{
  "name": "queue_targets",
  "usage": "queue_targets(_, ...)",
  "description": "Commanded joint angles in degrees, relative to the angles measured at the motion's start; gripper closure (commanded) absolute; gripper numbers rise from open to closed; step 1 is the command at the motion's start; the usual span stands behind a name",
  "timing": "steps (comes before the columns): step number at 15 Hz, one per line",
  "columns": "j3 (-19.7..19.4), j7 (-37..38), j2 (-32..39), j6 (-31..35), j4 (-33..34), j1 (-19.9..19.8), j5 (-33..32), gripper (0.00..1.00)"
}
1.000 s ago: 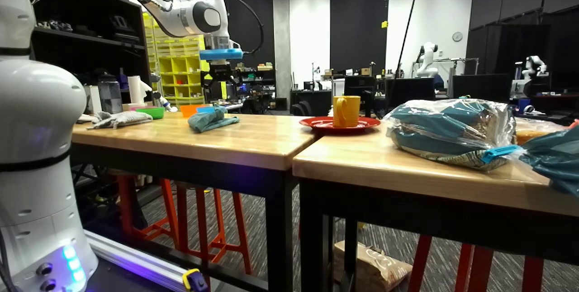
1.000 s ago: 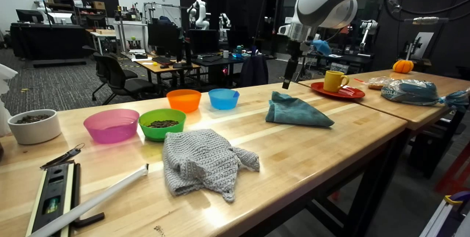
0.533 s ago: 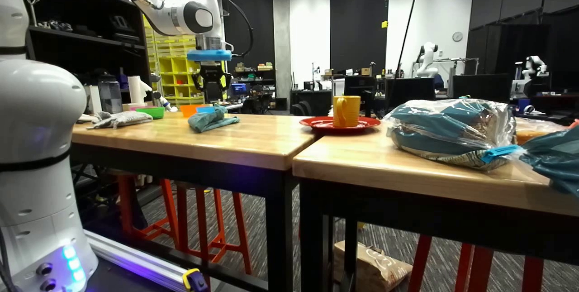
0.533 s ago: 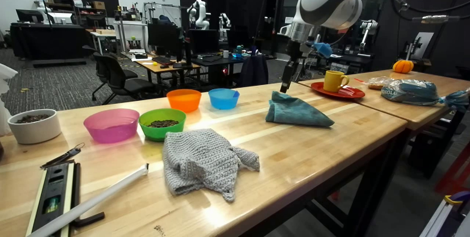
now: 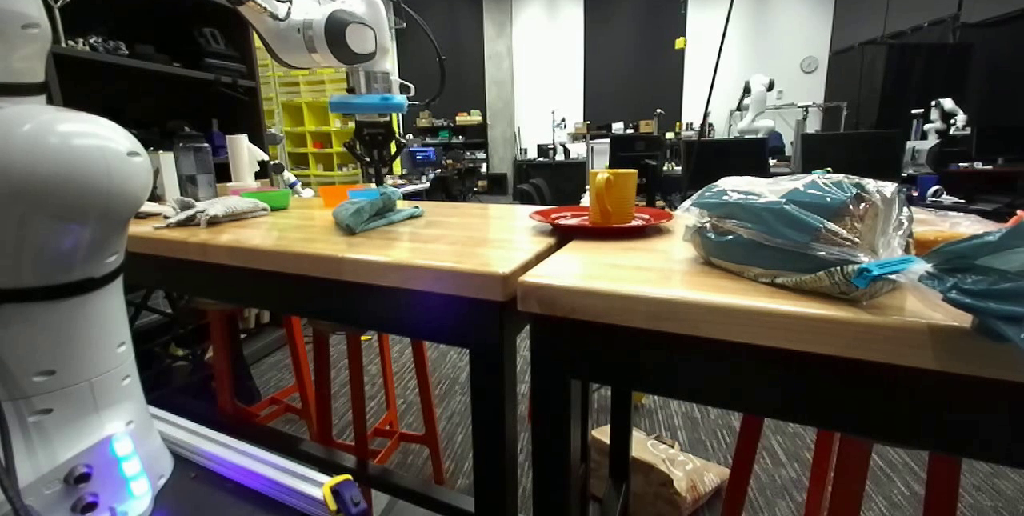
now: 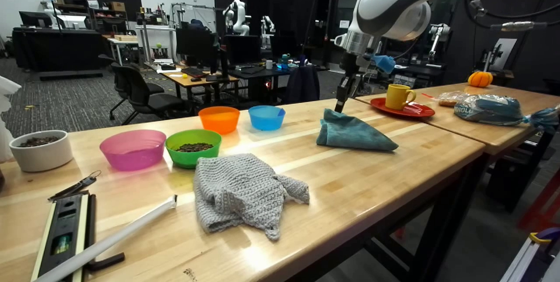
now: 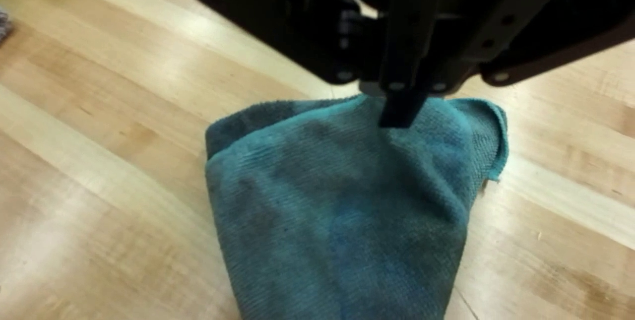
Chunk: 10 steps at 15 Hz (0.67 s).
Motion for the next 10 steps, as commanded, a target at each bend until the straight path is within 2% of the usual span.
queue_targets(1, -0.23, 0.45, 0.56, 0.81, -0.20, -0.22, 1.53, 1.00)
queue_targets(10, -0.81, -0.41, 5.09, 2.60, 1.32, -1.41, 2.78, 1.00)
